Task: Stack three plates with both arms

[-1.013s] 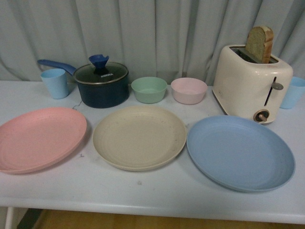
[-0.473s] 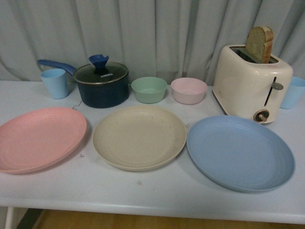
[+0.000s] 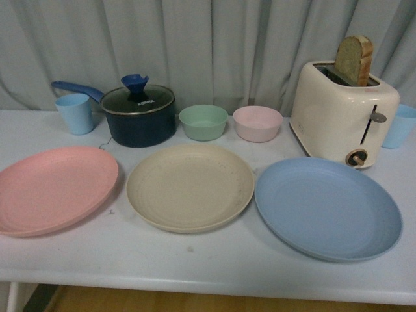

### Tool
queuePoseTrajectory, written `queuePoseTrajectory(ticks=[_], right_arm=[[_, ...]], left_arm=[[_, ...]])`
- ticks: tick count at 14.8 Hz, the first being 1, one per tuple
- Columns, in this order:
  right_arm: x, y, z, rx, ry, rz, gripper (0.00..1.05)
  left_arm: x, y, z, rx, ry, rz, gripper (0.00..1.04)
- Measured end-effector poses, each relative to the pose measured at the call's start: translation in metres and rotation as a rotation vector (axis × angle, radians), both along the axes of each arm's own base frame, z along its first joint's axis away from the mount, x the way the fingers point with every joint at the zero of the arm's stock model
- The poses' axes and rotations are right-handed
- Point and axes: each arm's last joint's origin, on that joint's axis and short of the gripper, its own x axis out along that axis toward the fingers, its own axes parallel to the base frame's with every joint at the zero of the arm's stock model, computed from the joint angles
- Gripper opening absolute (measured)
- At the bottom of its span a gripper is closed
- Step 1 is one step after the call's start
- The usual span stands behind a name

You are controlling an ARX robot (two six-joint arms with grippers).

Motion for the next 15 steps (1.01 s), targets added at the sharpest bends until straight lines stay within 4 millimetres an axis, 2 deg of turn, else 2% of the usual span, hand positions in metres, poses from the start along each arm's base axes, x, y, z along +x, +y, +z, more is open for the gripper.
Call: queuePoseTrajectory(ticks=[15], right_arm=[[0.0000,0.0000,0.0000,0.000,0.000,0.000,0.98]], left_arm=[[0.0000,0.0000,0.0000,0.000,0.000,0.000,0.98]])
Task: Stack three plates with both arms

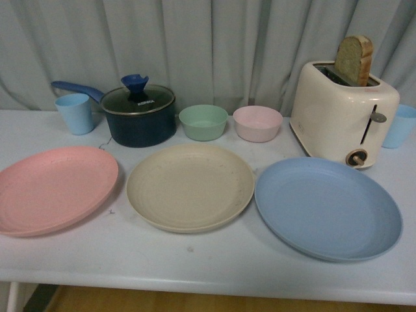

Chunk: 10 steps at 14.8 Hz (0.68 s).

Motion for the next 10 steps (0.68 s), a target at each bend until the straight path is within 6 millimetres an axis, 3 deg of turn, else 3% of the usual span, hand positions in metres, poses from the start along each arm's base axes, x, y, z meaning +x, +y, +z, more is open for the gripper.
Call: queuePoseTrajectory(ticks=[10], right_arm=[[0.0000,0.0000,0.0000,0.000,0.000,0.000,0.98]], left_arm=[[0.0000,0.0000,0.0000,0.000,0.000,0.000,0.98]])
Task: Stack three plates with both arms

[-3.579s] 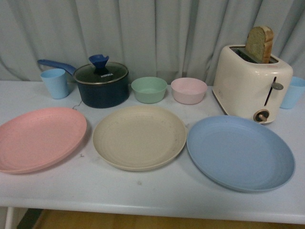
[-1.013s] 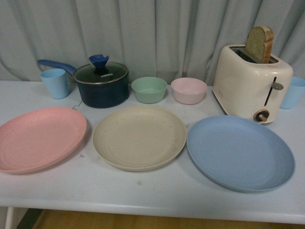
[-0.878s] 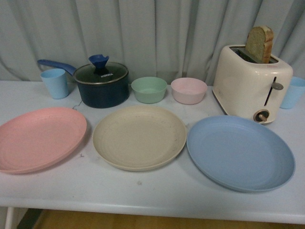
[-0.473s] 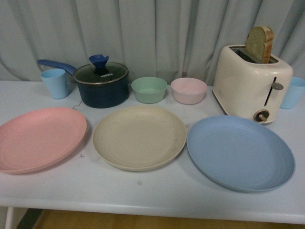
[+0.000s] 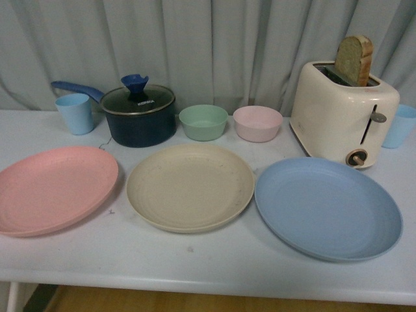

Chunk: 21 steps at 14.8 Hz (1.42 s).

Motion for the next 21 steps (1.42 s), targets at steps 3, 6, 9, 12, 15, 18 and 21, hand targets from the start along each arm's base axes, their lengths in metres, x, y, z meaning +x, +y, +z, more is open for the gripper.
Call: queuePoseTrajectory(ticks=[3,6,9,12,15,18,21], right_arm=[[0.0000,0.0000,0.0000,0.000,0.000,0.000,0.98],[0.0000,0.0000,0.0000,0.000,0.000,0.000,0.98],[0.0000,0.0000,0.0000,0.000,0.000,0.000,0.98],[0.0000,0.0000,0.0000,0.000,0.000,0.000,0.98],[0.0000,0.0000,0.0000,0.000,0.000,0.000,0.98],[0.0000,0.0000,0.0000,0.000,0.000,0.000,0.98],[0.0000,0.0000,0.0000,0.000,0.000,0.000,0.98]], left_arm=[[0.0000,0.0000,0.0000,0.000,0.000,0.000,0.98],[0.0000,0.0000,0.0000,0.000,0.000,0.000,0.98],[0.0000,0.0000,0.0000,0.000,0.000,0.000,0.98],[0.0000,0.0000,0.0000,0.000,0.000,0.000,0.98],[0.0000,0.0000,0.0000,0.000,0.000,0.000,0.98],[0.0000,0.0000,0.0000,0.000,0.000,0.000,0.98],[0.0000,0.0000,0.0000,0.000,0.000,0.000,0.98]])
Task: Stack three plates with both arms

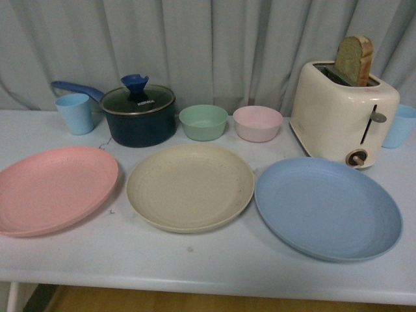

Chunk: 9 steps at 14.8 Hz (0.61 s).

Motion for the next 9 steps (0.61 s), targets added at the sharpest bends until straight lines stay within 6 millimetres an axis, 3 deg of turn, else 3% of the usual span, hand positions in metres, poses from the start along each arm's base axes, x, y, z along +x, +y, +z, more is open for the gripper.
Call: queuePoseTrajectory(ticks=[7,8,9], right_arm=[[0.0000,0.0000,0.0000,0.000,0.000,0.000,0.98],[0.0000,0.0000,0.0000,0.000,0.000,0.000,0.98],[0.0000,0.0000,0.0000,0.000,0.000,0.000,0.98]], left_arm=[[0.0000,0.0000,0.0000,0.000,0.000,0.000,0.98],[0.0001,0.0000,-0.0012,-0.004,0.019,0.008,0.98],[0.0026,0.0020,-0.0016,-0.027,0.166,0.083,0.98]])
